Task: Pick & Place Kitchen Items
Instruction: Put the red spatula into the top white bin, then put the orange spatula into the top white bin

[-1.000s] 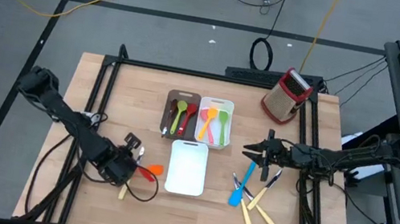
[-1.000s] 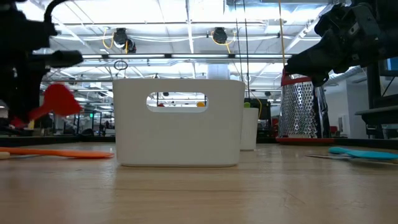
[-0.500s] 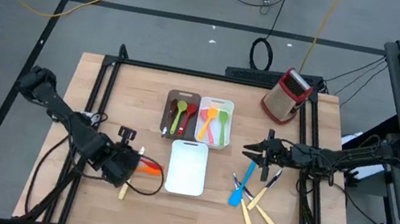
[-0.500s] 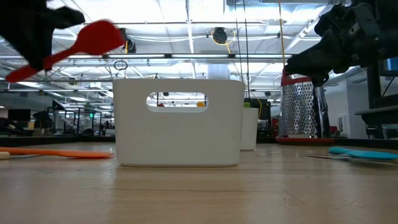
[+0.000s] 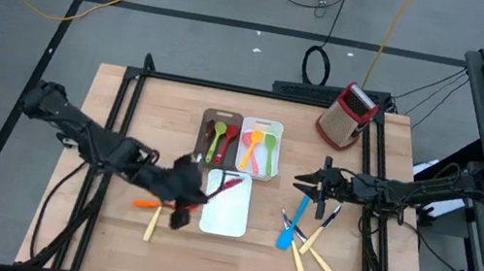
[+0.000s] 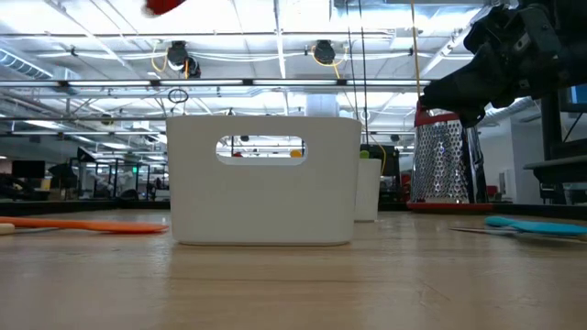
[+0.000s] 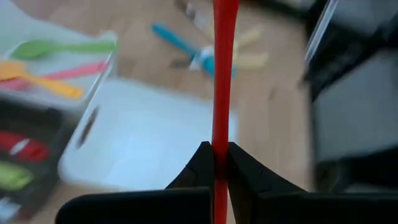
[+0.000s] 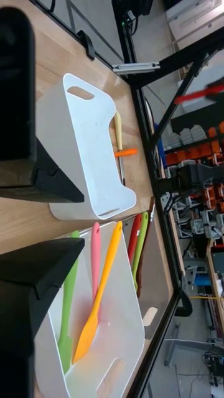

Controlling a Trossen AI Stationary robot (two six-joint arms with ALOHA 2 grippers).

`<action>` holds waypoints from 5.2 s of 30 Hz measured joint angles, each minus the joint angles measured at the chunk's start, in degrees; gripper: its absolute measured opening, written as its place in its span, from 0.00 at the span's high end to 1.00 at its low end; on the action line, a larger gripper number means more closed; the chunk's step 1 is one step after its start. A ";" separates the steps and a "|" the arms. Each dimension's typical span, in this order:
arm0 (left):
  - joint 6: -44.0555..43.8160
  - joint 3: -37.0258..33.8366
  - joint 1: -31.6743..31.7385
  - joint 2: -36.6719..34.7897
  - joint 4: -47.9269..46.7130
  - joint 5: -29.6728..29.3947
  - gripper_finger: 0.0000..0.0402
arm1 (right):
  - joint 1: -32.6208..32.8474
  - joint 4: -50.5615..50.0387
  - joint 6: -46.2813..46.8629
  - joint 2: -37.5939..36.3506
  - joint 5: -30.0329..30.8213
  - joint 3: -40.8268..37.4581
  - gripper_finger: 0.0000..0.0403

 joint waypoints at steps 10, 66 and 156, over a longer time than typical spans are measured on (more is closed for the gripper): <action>-13.10 0.00 10.27 0.07 19.84 5.32 0.98 | 0.00 -0.02 0.00 0.00 0.00 0.00 0.77; -71.41 -0.02 37.40 22.34 22.88 34.81 0.98 | 0.00 -0.41 -7.91 0.02 -0.02 0.00 0.77; -38.43 0.04 17.84 14.96 21.87 18.47 0.99 | -0.02 -1.68 -8.06 0.00 0.02 0.02 0.77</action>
